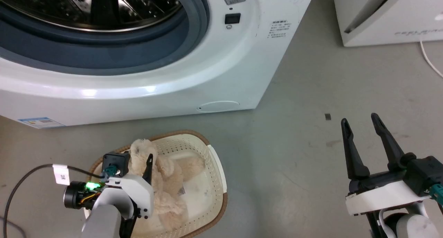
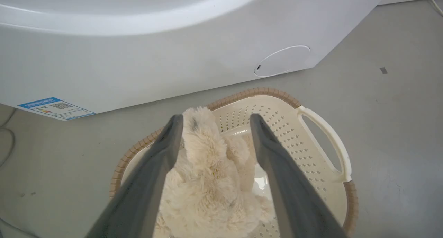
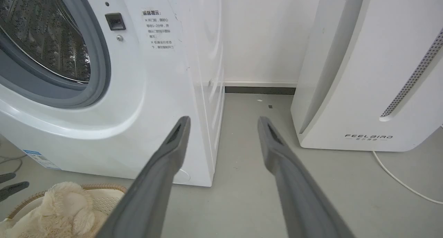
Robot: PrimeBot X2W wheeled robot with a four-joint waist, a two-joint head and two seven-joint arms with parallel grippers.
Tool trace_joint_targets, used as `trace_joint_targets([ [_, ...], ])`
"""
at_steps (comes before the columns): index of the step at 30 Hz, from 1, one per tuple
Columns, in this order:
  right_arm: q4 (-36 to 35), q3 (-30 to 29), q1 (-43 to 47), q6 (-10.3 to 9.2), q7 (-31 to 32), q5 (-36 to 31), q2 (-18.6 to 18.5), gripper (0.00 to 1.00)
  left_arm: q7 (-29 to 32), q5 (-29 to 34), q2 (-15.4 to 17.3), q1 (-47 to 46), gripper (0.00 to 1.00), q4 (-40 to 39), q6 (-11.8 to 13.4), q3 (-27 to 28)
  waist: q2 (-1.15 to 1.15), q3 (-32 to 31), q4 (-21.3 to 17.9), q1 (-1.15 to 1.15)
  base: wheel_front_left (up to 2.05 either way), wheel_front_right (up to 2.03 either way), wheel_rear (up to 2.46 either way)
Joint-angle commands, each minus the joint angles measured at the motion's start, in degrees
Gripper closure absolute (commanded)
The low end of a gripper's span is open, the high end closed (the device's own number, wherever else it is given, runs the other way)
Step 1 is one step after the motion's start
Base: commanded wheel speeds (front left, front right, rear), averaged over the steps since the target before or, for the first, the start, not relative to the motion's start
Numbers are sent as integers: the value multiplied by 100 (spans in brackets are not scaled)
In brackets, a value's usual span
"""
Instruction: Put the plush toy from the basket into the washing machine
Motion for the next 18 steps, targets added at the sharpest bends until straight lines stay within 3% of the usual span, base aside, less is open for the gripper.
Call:
trace_joint_targets([
  [1, -51, 12, -104, -3, -76, 51, 0, 0, 36, -61, 76, -191, 0, 185, -30, -23, 0, 116, -54, 0, 0, 0, 0],
  [6, -55, 66, -150, -3, -135, 109, -1, 0, 461, -57, 204, -508, 0, 775, -71, -144, 0, 355, -144, 0, 0, 0, 0],
  [18, -72, 159, -305, -4, -279, 275, -1, 0, 823, -94, 588, -1297, 0, 1715, -85, -347, 0, 971, -374, 0, 0, 0, 0],
])
